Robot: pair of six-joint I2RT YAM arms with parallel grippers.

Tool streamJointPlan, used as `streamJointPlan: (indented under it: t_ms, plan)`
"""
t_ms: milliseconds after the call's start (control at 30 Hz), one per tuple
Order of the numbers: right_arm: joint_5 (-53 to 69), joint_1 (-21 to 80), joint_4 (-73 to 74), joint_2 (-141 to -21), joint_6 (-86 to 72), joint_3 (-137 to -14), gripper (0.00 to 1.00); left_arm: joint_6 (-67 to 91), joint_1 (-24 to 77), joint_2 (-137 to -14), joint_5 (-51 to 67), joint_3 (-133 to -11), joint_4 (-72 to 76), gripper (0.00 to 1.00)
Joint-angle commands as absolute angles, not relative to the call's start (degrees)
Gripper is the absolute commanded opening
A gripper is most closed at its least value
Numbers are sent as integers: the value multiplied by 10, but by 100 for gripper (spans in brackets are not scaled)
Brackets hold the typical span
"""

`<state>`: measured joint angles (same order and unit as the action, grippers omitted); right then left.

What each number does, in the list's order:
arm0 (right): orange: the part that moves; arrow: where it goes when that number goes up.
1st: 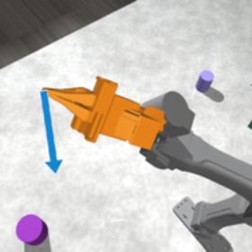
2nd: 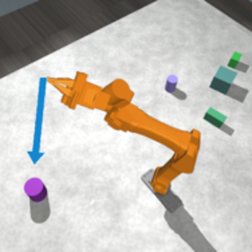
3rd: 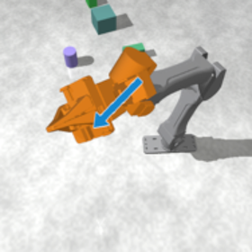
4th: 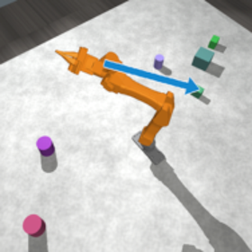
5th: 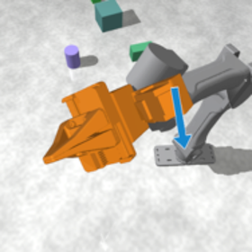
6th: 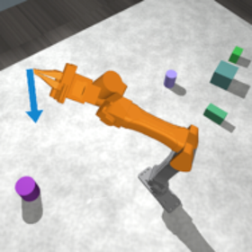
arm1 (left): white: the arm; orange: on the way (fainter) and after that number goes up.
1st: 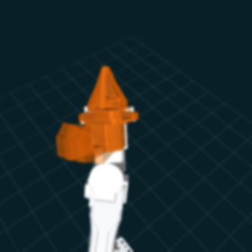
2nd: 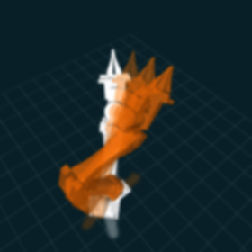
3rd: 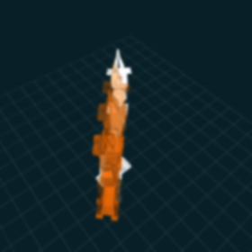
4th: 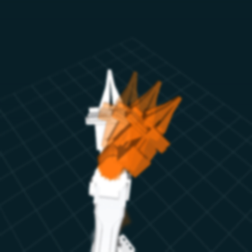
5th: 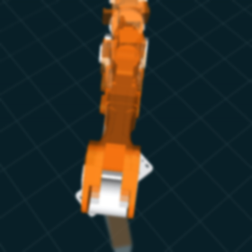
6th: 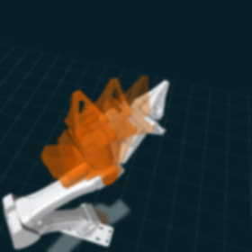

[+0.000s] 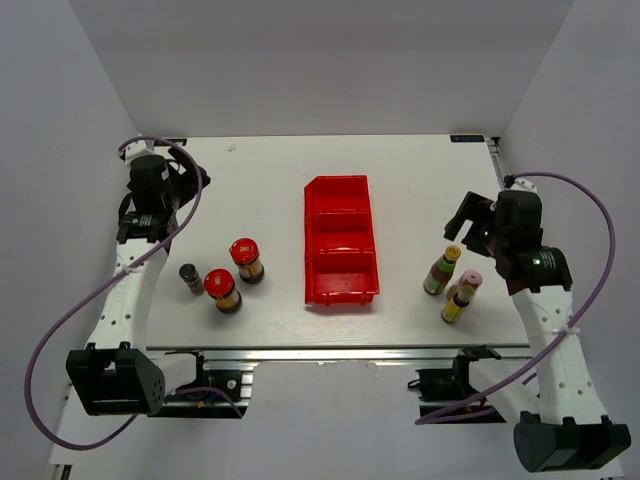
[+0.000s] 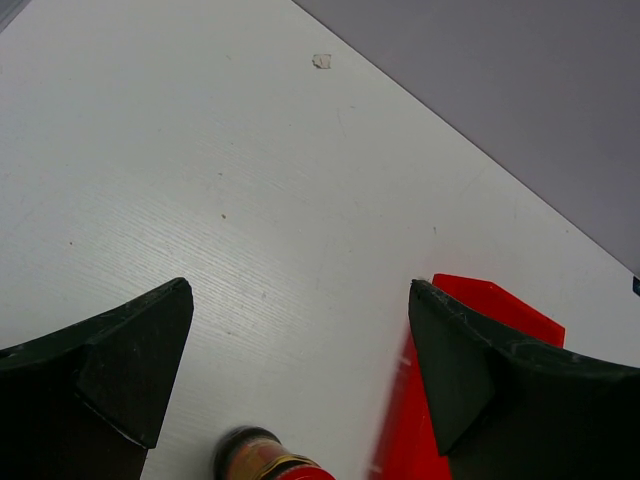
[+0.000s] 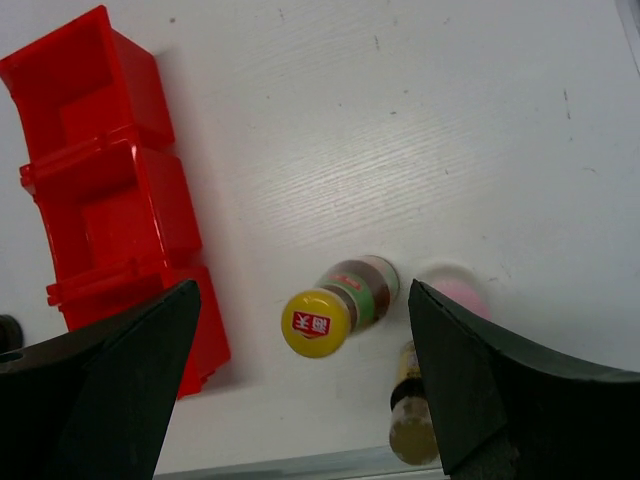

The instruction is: Organize the condiment bottles

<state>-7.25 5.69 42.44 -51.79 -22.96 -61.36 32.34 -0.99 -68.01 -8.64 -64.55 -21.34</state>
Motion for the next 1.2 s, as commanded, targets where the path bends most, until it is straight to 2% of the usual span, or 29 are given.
streamJointPlan:
  t_ms: [0,100,300,533,833,1000,1167]
  plan:
    - [-112,57,477,-486,-234,-598,89,314,-9,-683,-72,-649,-205,98]
    - [-70,57,469,-482,-214,-581,89,314,-10,-684,-68,-646,-203,98]
    - [-95,57,469,-516,-207,-554,89,315,-9,-677,-73,-635,-203,98]
    - [-69,73,453,-553,-190,-544,89,316,-10,-679,-85,-644,-207,98]
    - [-159,144,462,-580,-216,-532,89,315,-9,-680,-101,-642,-210,98]
    - [-187,153,454,-588,-222,-535,77,315,-9,-679,-107,-642,-212,98]
    - [-176,156,457,-607,-224,-532,70,315,-9,-679,-109,-641,-213,98]
